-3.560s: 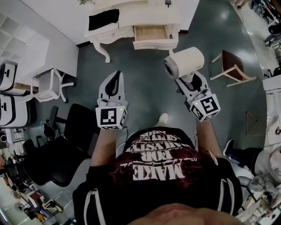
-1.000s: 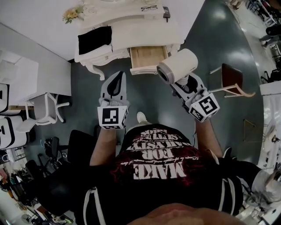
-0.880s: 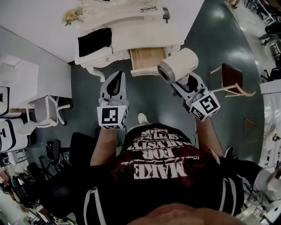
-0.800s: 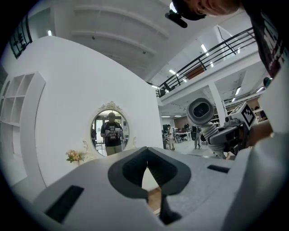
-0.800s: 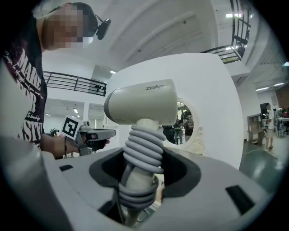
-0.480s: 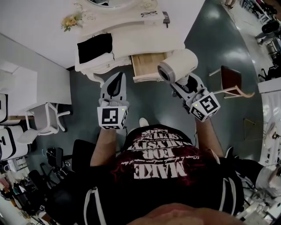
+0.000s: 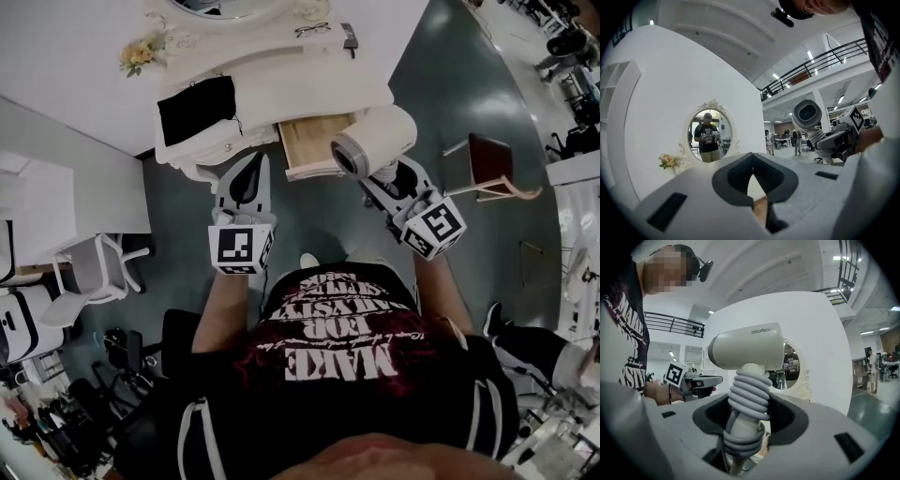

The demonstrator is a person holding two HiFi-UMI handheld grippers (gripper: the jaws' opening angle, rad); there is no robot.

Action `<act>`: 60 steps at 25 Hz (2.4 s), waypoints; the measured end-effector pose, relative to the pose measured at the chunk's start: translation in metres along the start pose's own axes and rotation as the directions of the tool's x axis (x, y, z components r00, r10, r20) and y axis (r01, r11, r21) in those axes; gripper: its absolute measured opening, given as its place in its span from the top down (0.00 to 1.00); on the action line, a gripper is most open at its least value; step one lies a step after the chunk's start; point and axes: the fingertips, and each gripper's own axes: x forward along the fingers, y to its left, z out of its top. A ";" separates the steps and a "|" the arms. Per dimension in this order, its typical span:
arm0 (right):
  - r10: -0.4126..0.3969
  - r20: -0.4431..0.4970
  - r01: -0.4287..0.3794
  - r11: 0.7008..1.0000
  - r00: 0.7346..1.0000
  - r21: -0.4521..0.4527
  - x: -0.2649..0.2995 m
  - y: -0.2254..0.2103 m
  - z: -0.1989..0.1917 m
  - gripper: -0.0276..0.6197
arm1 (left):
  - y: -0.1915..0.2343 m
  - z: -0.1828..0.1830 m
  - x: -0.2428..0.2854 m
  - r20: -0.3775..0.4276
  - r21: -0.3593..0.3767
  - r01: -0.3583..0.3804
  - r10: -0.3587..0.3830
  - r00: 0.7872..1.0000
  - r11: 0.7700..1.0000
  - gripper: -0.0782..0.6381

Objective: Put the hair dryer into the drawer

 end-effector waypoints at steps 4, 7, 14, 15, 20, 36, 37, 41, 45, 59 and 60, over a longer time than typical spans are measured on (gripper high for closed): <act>-0.017 0.002 0.017 1.000 1.000 0.013 0.002 -0.008 0.000 0.60 | 0.001 -0.004 0.008 -0.011 -0.005 0.012 -0.012 1.000 1.000 0.88; -0.015 0.005 0.015 1.000 1.000 0.028 0.006 -0.017 0.000 0.60 | 0.001 -0.005 0.015 -0.020 -0.004 0.009 -0.009 1.000 1.000 0.88; 0.048 0.009 -0.048 0.998 0.999 0.029 0.034 -0.042 -0.001 0.60 | 0.012 -0.015 0.035 -0.051 0.002 -0.044 0.044 0.998 0.999 0.88; 0.060 0.011 -0.060 0.998 0.998 0.032 0.040 -0.046 0.000 0.60 | 0.015 -0.015 0.039 -0.055 0.004 -0.053 0.053 0.997 0.999 0.88; 0.105 0.012 -0.105 0.994 0.994 0.014 0.068 -0.070 0.004 0.60 | 0.031 -0.013 0.064 -0.066 0.017 -0.094 0.095 0.993 0.995 0.88; 0.191 0.006 -0.191 0.982 0.982 0.006 0.122 -0.140 0.021 0.60 | 0.055 -0.004 0.137 -0.065 0.006 -0.170 0.170 0.983 0.985 0.88; 0.196 0.005 -0.196 0.981 0.981 0.004 0.123 -0.144 0.021 0.60 | 0.054 -0.002 0.141 -0.064 0.006 -0.174 0.174 0.983 0.985 0.88; 0.219 0.010 -0.219 0.976 0.976 0.009 0.128 -0.159 0.024 0.60 | 0.053 0.003 0.153 -0.063 0.013 -0.194 0.194 0.979 0.981 0.88; 0.248 0.006 -0.248 0.969 0.969 0.010 0.132 -0.172 0.022 0.60 | 0.049 0.003 0.162 -0.066 0.016 -0.224 0.225 0.972 0.974 0.88; 0.344 -0.064 -0.343 0.939 0.937 0.027 0.151 -0.200 -0.006 0.60 | 0.038 -0.008 0.182 -0.127 0.046 -0.265 0.269 0.955 0.963 0.88; 0.347 -0.067 -0.345 0.938 0.935 0.038 0.154 -0.200 -0.009 0.60 | 0.040 -0.008 0.182 -0.130 0.045 -0.266 0.270 0.954 0.963 0.88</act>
